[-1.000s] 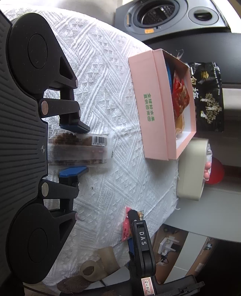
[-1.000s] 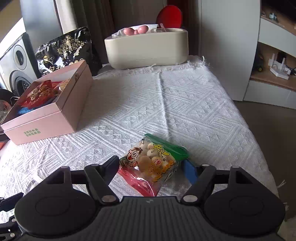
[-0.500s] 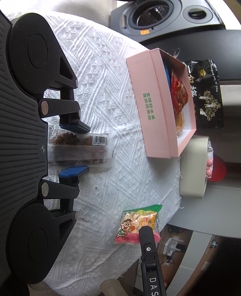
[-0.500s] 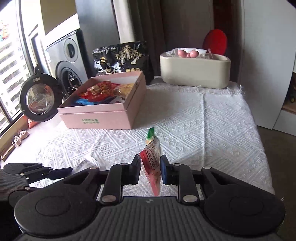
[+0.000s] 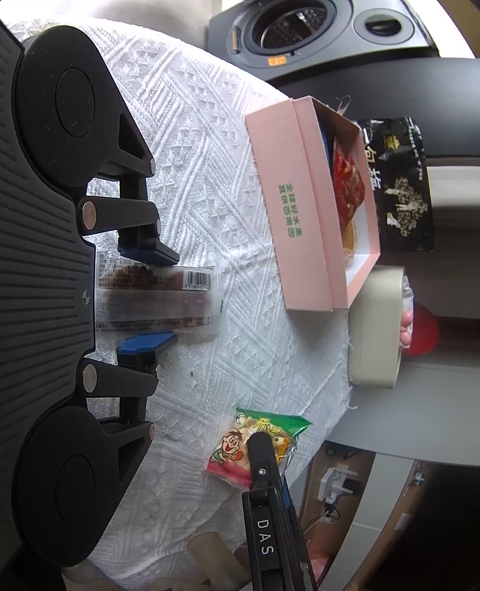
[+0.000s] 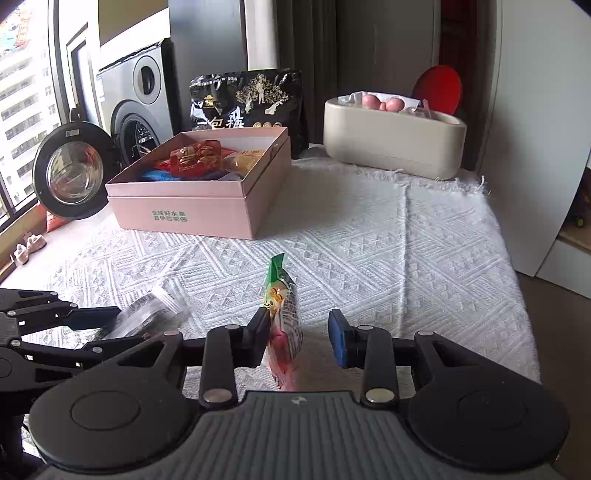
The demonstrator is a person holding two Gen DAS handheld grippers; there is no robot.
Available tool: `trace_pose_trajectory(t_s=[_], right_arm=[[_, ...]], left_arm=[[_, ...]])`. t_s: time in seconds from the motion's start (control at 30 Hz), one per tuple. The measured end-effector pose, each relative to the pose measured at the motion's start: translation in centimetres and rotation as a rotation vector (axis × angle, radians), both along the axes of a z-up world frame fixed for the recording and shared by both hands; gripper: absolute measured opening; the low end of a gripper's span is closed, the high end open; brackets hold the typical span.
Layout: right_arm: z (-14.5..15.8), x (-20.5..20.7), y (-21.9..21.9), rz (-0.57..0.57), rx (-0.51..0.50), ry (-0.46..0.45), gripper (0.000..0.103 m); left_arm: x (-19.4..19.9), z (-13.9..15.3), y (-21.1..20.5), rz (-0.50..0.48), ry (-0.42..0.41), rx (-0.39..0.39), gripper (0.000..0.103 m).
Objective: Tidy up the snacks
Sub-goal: 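Drop the clear packet into the pink box with the left tool while the right drops the pink-and-green packet in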
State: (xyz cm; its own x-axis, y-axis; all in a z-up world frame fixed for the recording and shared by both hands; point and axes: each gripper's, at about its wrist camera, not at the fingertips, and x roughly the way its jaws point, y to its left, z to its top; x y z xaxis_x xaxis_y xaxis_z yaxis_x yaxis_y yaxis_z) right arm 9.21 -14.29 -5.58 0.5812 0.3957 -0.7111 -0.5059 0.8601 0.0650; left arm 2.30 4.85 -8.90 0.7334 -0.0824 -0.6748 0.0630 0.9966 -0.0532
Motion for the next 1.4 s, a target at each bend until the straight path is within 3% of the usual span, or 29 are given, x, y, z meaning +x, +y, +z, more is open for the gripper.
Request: trace_pose_trajectory(t_s=[0.07,0.2,0.33,0.4,0.47,0.53,0.6,0.63,0.7,0.8,0.83,0.9,1.0,1.17,1.23,1.33,1.4], right_arm=[[0.2,-0.2,0.5,0.026,-0.007,0.013,0.018],[2.5,0.0,1.1,0.083,0.052,0.016,0.018],[6.8,2.6,3.0,0.126,0.118,-0.045,0.018],[8.7,4.6,4.7,0.136,0.144,-0.096,0.018],[10.1,7.0,6.9,0.131,0.158,-0.134,0.018],[11.0,10.0,9.3,0.126,0.198,-0.148,0.019],[11.0,12.7,11.2,0.12,0.221,-0.13,0.023],[10.6,14.1,12.0,0.105,0.217,-0.095,0.03],[9.8,15.1,12.6,0.08,0.224,-0.045,0.032],[8.7,14.2,11.7,0.089,0.234,-0.031,0.036],[8.4,13.7,11.2,0.071,0.226,-0.037,0.044],[7.8,12.2,10.0,0.041,0.209,-0.067,0.055],[7.2,9.0,8.3,0.04,0.184,-0.105,0.058],[5.9,2.3,6.9,0.04,0.134,-0.154,0.072],[5.3,-0.3,6.5,0.022,0.123,-0.145,0.077],[4.5,-3.4,5.3,-0.012,0.135,-0.118,0.079],[4.3,-4.7,4.6,-0.042,0.145,-0.093,0.08]], left_arm=[[-0.1,0.1,0.2,0.005,-0.003,-0.017,0.041],[-0.6,2.3,2.1,0.003,-0.06,-0.141,0.04],[1.3,7.8,4.7,0.054,-0.241,-0.087,0.04],[3.6,9.6,6.2,0.082,-0.288,-0.066,0.041],[6.8,10.6,8.0,0.099,-0.313,-0.096,0.041],[10.6,10.2,10.4,0.123,-0.27,-0.229,0.043],[14.5,8.5,12.2,0.109,-0.149,-0.33,0.047],[16.2,7.3,12.5,0.109,-0.088,-0.341,0.044],[16.8,6.2,12.5,0.131,-0.089,-0.319,0.044],[15.8,6.4,12.7,0.157,-0.146,-0.327,0.044],[15.2,6.7,12.8,0.179,-0.17,-0.324,0.044],[13.8,7.3,12.4,0.206,-0.21,-0.291,0.044],[10.0,8.5,10.9,0.222,-0.253,-0.215,0.044],[2.9,8.9,6.6,0.212,-0.234,-0.14,0.033],[0.0,8.7,4.7,0.184,-0.212,-0.126,0.019],[-3.8,8.6,2.7,0.184,-0.195,-0.12,0.019],[-5.3,8.8,1.3,0.193,-0.206,-0.055,0.019]])
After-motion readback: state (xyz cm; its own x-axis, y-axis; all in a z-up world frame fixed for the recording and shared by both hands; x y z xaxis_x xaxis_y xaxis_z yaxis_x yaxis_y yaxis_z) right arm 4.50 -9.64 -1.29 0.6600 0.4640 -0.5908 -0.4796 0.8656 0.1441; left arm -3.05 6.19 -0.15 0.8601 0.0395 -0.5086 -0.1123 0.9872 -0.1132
